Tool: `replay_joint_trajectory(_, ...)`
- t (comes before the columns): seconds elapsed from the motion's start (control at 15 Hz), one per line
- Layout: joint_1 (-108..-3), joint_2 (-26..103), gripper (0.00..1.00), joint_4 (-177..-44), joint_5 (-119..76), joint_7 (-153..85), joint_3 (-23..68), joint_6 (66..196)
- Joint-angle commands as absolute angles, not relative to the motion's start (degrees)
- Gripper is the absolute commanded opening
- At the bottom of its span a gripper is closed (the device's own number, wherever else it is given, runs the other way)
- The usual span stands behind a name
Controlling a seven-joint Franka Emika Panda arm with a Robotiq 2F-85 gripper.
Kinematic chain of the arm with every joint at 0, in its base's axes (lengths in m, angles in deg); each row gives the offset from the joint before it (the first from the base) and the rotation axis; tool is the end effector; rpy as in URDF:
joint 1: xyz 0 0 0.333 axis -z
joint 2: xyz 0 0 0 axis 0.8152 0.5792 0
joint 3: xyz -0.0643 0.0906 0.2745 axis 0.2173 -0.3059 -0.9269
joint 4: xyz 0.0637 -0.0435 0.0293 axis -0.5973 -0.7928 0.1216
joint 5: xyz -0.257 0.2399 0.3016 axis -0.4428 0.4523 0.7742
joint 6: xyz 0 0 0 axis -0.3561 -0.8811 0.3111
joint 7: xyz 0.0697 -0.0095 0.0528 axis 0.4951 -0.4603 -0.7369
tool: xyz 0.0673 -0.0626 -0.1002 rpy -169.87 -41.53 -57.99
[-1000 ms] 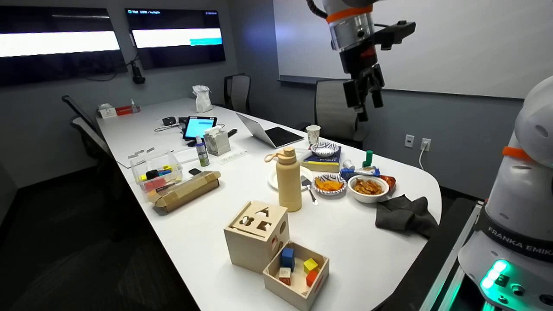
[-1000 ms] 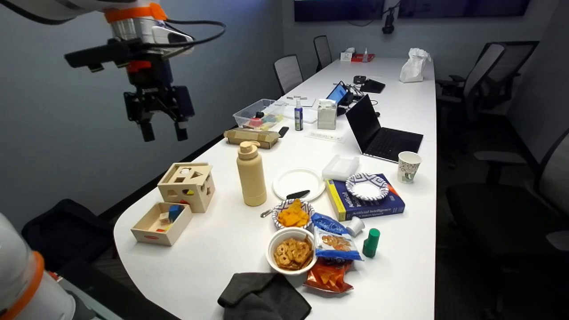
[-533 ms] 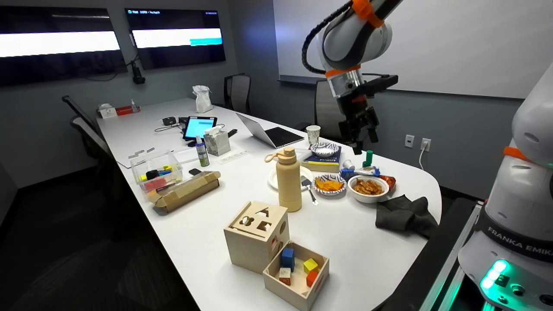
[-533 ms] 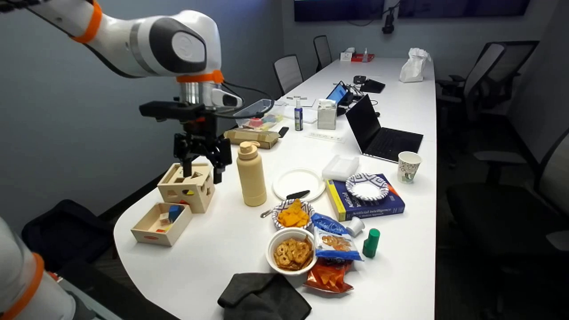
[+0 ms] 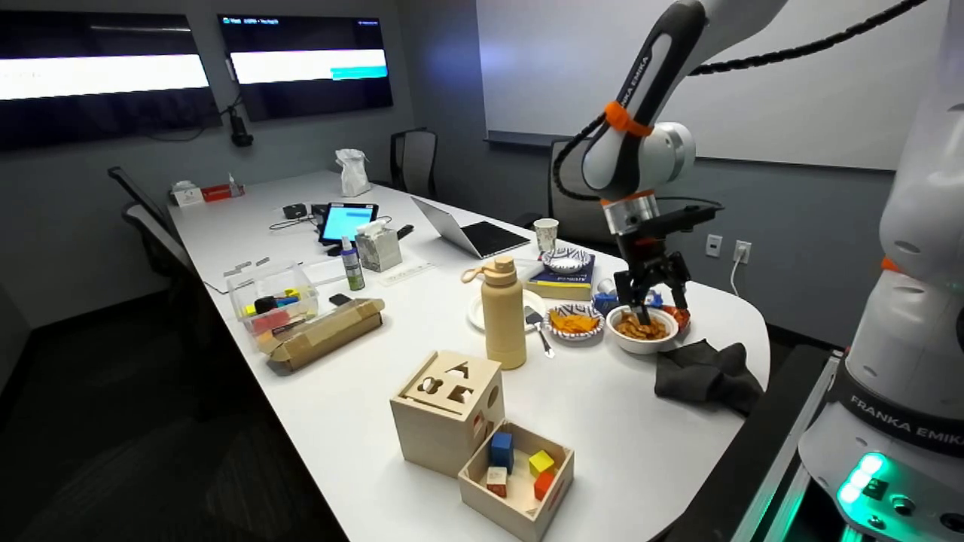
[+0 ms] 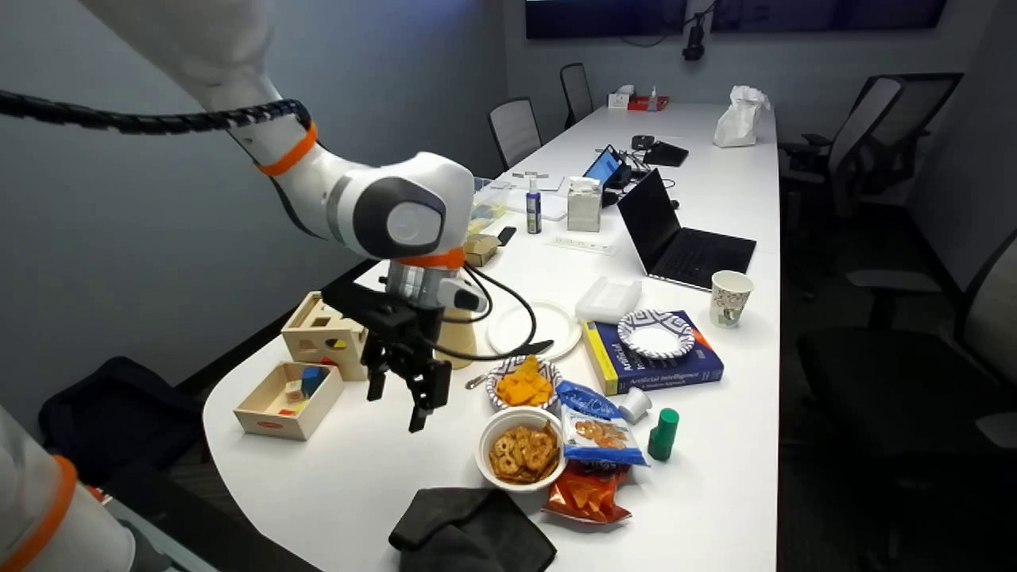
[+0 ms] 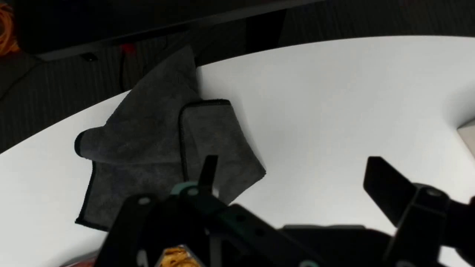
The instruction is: Wipe the table using the black towel
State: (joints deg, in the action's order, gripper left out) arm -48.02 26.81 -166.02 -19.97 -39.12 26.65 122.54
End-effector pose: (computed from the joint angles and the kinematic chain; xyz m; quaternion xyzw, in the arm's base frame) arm 0.3913 -0.1042 0.0919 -0.9668 0.1077 0.2310 0.0153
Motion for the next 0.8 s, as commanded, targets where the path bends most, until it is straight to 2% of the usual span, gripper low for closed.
replay_joint_trajectory(0.0, -44.79, 32.99, 1.0, -166.78, -15.53, -42.57, 28.39, 131.46)
replay_joint_trajectory(0.73, -35.94, 48.22, 1.0, -163.37, -7.13, -47.05, 28.73, 141.37)
